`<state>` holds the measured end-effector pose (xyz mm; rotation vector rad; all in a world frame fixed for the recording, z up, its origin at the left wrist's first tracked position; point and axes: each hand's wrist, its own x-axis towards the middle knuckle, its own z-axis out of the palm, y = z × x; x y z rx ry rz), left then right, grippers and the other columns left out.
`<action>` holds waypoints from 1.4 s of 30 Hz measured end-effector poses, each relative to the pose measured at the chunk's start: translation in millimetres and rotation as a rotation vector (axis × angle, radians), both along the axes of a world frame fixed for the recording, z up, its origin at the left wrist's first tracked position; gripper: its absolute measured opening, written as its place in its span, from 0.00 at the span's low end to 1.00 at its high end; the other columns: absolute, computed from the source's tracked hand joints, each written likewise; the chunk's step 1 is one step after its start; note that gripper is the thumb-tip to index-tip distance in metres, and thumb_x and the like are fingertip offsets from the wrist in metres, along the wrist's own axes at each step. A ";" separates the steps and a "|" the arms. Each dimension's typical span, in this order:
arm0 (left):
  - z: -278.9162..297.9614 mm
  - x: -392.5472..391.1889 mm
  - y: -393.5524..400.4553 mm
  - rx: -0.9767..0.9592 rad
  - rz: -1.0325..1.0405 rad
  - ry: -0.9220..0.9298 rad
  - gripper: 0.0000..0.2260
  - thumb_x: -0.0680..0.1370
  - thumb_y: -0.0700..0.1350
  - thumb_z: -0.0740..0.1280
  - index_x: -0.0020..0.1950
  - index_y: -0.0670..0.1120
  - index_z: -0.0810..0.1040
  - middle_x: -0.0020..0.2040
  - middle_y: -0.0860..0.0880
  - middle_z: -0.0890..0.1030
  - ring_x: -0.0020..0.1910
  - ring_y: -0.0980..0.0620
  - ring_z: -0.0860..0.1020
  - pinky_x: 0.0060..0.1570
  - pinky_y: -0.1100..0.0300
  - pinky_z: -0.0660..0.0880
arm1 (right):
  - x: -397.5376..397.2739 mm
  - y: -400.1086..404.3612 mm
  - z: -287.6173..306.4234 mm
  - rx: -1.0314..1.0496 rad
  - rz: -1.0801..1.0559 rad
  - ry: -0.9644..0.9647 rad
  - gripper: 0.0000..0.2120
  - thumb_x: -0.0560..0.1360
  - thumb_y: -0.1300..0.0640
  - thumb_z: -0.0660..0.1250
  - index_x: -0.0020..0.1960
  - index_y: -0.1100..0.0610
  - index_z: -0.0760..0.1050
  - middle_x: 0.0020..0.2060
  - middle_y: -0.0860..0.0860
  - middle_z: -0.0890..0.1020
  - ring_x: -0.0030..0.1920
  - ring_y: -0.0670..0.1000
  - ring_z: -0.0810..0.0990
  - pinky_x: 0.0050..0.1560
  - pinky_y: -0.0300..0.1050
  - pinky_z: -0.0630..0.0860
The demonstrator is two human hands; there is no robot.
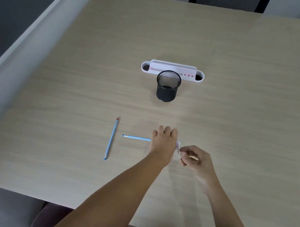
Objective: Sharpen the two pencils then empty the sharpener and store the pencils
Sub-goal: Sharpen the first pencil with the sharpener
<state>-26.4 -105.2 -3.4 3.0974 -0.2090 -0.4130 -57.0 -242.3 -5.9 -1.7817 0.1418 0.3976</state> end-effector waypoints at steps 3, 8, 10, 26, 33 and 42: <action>-1.0 0.7 -1.1 -0.003 0.009 -0.004 0.22 0.72 0.41 0.70 0.62 0.42 0.65 0.59 0.43 0.71 0.58 0.44 0.69 0.54 0.54 0.68 | 0.1 1.7 -7.4 -0.030 -0.070 -0.088 0.06 0.72 0.68 0.68 0.42 0.60 0.81 0.31 0.54 0.80 0.30 0.47 0.76 0.37 0.38 0.74; -8.2 -1.9 -3.0 -0.002 0.024 -0.028 0.22 0.71 0.41 0.72 0.60 0.43 0.66 0.57 0.44 0.72 0.56 0.44 0.70 0.51 0.54 0.68 | 20.1 17.7 -8.8 -0.047 -0.244 -0.211 0.03 0.73 0.63 0.69 0.41 0.60 0.80 0.29 0.54 0.81 0.28 0.48 0.77 0.33 0.36 0.75; -10.3 -1.0 -1.6 -0.019 0.023 -0.053 0.22 0.70 0.44 0.73 0.59 0.44 0.68 0.55 0.46 0.73 0.54 0.45 0.71 0.49 0.55 0.69 | 46.9 24.3 -18.4 -0.102 -0.285 -0.185 0.04 0.73 0.61 0.69 0.39 0.59 0.79 0.29 0.53 0.80 0.28 0.47 0.77 0.33 0.36 0.74; -6.9 1.9 -1.8 0.042 0.006 -0.026 0.23 0.70 0.36 0.71 0.61 0.42 0.66 0.57 0.44 0.72 0.55 0.44 0.70 0.46 0.56 0.65 | -12.6 15.9 -40.8 -0.391 0.017 -0.008 0.12 0.77 0.63 0.58 0.35 0.59 0.70 0.25 0.57 0.74 0.26 0.51 0.70 0.31 0.41 0.68; -12.4 2.1 0.6 -0.003 0.007 -0.019 0.23 0.71 0.43 0.72 0.61 0.44 0.66 0.58 0.45 0.72 0.57 0.44 0.69 0.51 0.54 0.67 | 51.5 23.2 -14.0 -0.361 -0.089 -0.115 0.16 0.77 0.54 0.58 0.32 0.56 0.70 0.25 0.50 0.73 0.27 0.50 0.71 0.32 0.43 0.68; -13.9 4.0 -1.0 0.009 0.018 -0.006 0.25 0.68 0.39 0.74 0.60 0.43 0.66 0.57 0.45 0.72 0.56 0.45 0.70 0.49 0.56 0.67 | 1.6 29.9 -37.2 -0.381 -0.103 0.119 0.14 0.75 0.64 0.56 0.30 0.61 0.65 0.24 0.55 0.69 0.20 0.50 0.70 0.20 0.36 0.65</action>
